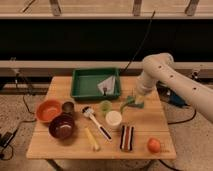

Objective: Place pepper in purple bowl

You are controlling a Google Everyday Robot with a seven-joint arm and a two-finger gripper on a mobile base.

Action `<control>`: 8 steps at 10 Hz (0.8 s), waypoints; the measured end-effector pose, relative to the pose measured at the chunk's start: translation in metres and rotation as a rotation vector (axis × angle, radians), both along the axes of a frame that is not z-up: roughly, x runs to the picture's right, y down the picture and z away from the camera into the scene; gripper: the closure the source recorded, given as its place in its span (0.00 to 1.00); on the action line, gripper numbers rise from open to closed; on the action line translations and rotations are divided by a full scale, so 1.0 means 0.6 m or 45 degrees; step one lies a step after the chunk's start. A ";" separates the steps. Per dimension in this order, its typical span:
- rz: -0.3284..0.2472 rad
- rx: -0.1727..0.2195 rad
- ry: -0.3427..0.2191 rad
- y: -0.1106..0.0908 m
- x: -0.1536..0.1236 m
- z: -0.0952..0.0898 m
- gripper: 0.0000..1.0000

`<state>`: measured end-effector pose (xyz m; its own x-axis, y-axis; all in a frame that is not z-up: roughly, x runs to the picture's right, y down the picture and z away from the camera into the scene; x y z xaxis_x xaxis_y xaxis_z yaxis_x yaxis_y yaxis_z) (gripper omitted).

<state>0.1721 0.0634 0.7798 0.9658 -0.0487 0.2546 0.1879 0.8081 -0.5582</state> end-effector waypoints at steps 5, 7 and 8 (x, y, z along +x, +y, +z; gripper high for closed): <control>-0.122 -0.008 -0.125 0.022 -0.163 0.001 0.96; -0.181 -0.021 -0.190 0.031 -0.258 0.003 0.96; -0.203 -0.027 -0.215 0.034 -0.292 0.003 0.96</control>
<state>-0.0034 0.0840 0.7814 0.8898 -0.1904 0.4147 0.4047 0.7493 -0.5242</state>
